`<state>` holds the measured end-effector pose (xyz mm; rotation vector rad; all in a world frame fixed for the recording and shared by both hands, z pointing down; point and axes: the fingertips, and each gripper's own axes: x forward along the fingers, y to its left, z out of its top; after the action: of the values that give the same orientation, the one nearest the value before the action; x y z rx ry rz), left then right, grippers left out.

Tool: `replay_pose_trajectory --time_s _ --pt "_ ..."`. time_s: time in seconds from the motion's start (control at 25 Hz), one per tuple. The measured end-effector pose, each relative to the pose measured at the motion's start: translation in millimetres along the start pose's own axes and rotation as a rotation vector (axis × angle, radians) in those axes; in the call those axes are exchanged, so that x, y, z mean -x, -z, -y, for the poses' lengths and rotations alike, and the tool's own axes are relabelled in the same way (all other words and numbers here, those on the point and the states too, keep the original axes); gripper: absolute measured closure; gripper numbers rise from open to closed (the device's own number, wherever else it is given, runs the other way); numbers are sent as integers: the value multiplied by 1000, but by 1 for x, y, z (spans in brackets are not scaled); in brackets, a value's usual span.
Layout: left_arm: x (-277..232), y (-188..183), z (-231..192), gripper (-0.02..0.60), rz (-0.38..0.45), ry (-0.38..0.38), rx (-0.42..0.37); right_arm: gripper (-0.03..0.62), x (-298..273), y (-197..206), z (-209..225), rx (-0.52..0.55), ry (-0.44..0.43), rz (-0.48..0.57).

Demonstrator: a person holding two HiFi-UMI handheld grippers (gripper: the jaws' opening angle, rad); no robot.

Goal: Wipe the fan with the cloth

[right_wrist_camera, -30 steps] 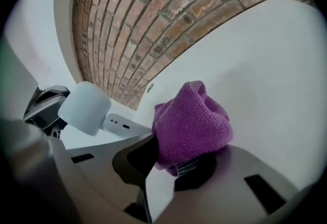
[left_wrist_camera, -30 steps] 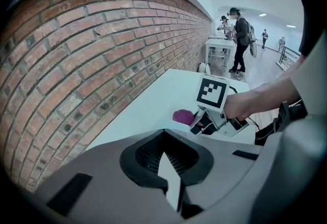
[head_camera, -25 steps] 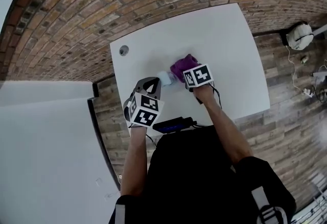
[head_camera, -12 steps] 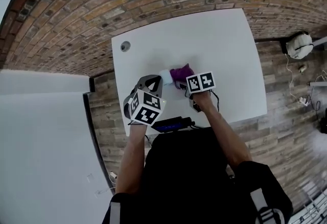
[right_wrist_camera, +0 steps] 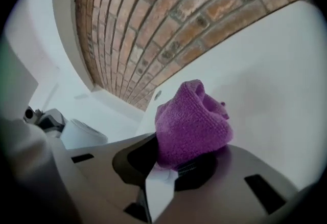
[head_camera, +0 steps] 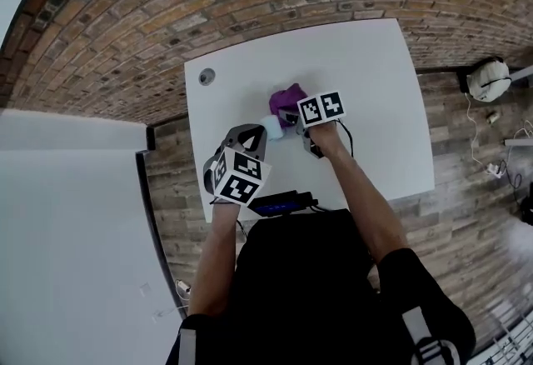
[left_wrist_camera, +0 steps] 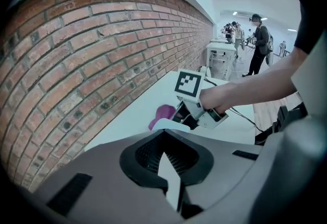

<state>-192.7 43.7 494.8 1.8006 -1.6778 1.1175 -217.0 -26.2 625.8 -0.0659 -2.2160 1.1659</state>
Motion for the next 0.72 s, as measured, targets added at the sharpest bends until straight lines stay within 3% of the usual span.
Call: replay_pose_trajectory --time_s 0.08,0.24,0.48,0.56,0.64,0.72 --pt "0 0 2 581 -3 2 0 525 -12 20 4 -35 -18 -57" --pt "0 -1 0 581 1 0 -1 525 12 46 10 -102 1 -20" --pt "0 0 -2 581 20 -3 7 525 34 127 -13 -29 -26 -229" --pt "2 2 -4 580 42 -19 11 525 46 109 -7 -18 10 -175" --pt "12 6 -10 580 64 -44 42 525 59 61 -8 31 34 -52" --pt "26 16 -7 580 80 0 124 525 70 3 -24 111 20 81"
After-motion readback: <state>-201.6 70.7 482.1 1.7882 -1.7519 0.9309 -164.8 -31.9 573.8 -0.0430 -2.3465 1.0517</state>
